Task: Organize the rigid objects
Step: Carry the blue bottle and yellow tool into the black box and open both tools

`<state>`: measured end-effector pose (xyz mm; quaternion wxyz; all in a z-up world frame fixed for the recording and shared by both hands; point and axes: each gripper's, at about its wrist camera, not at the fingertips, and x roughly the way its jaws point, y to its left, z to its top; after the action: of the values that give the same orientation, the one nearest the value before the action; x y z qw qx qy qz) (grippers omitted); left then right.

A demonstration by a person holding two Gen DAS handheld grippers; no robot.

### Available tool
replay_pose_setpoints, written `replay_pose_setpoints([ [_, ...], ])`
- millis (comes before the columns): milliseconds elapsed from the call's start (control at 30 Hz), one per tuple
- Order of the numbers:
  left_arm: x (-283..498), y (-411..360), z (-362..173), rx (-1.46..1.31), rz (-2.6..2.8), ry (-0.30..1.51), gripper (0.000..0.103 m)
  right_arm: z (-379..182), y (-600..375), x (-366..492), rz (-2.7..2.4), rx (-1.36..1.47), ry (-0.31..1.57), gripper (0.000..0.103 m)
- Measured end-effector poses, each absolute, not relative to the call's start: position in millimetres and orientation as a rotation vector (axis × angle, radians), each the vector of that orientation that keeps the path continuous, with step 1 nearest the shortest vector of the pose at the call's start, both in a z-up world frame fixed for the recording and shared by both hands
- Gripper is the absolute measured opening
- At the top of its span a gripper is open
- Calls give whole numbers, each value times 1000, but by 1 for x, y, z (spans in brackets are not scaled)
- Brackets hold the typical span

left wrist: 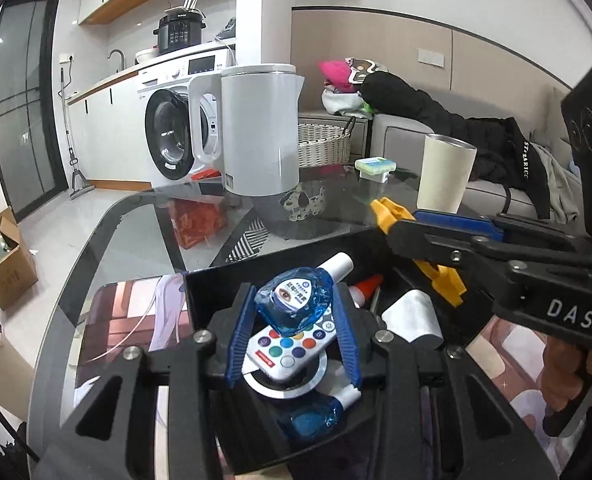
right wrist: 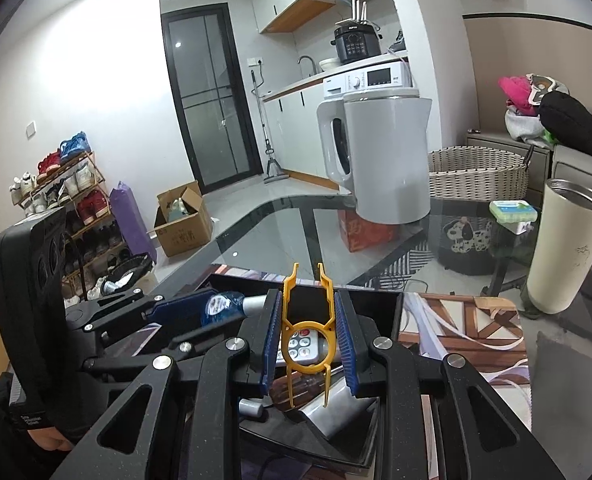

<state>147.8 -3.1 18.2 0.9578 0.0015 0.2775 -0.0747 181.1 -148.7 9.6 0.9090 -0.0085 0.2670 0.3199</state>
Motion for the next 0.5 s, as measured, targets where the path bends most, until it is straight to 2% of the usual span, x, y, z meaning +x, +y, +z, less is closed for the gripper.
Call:
replay_pose_setpoints([
  [500, 147, -4, 12, 30, -150, 578, 38, -15, -126, 200, 649, -53, 635, 26],
])
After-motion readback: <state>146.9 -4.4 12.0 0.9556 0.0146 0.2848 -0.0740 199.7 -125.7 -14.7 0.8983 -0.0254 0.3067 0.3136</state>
